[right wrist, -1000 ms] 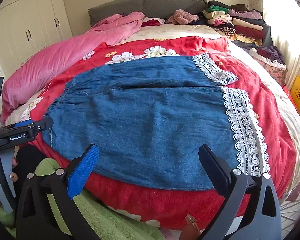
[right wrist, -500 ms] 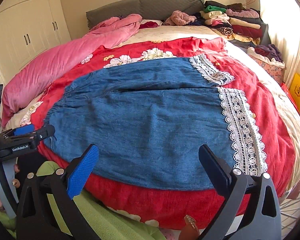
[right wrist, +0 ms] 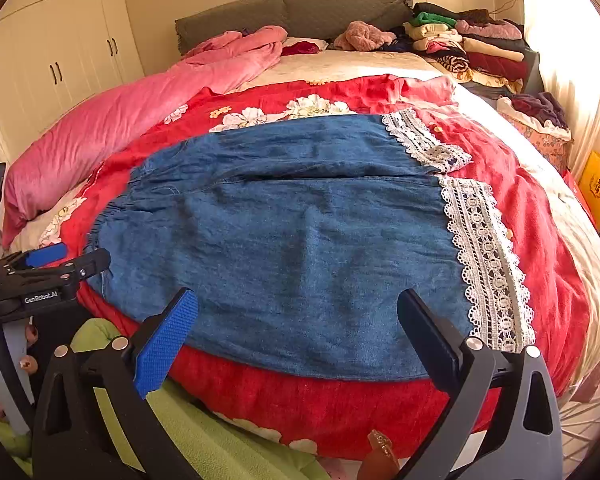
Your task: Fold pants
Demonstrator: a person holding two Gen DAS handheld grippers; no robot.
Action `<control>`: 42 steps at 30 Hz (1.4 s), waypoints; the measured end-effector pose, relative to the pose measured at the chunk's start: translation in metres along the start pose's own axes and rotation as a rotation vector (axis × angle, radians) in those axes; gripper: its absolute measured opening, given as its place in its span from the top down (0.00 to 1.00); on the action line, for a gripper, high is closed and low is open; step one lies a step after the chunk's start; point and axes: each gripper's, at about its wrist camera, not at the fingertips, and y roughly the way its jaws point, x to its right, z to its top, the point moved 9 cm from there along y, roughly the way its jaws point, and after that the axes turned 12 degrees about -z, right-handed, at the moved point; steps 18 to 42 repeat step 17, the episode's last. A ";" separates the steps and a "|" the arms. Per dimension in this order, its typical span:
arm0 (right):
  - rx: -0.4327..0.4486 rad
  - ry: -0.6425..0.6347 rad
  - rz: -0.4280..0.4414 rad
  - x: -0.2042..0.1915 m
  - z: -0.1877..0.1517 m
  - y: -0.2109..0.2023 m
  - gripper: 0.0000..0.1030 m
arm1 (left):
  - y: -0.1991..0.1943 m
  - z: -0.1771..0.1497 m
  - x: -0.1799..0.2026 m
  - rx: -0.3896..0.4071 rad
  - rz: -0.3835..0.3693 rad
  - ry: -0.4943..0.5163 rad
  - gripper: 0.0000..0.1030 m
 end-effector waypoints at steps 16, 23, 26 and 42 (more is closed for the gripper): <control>0.018 -0.006 -0.011 0.000 0.006 -0.003 0.04 | -0.003 0.000 0.008 0.011 -0.059 -0.003 0.09; 0.018 -0.007 -0.010 0.000 0.006 -0.004 0.04 | -0.004 0.000 0.008 0.011 -0.061 -0.004 0.09; 0.018 -0.007 -0.010 0.000 0.006 -0.004 0.04 | -0.004 0.000 0.008 0.011 -0.061 -0.004 0.09; 0.018 -0.007 -0.010 0.000 0.006 -0.004 0.04 | -0.004 0.000 0.008 0.011 -0.061 -0.004 0.09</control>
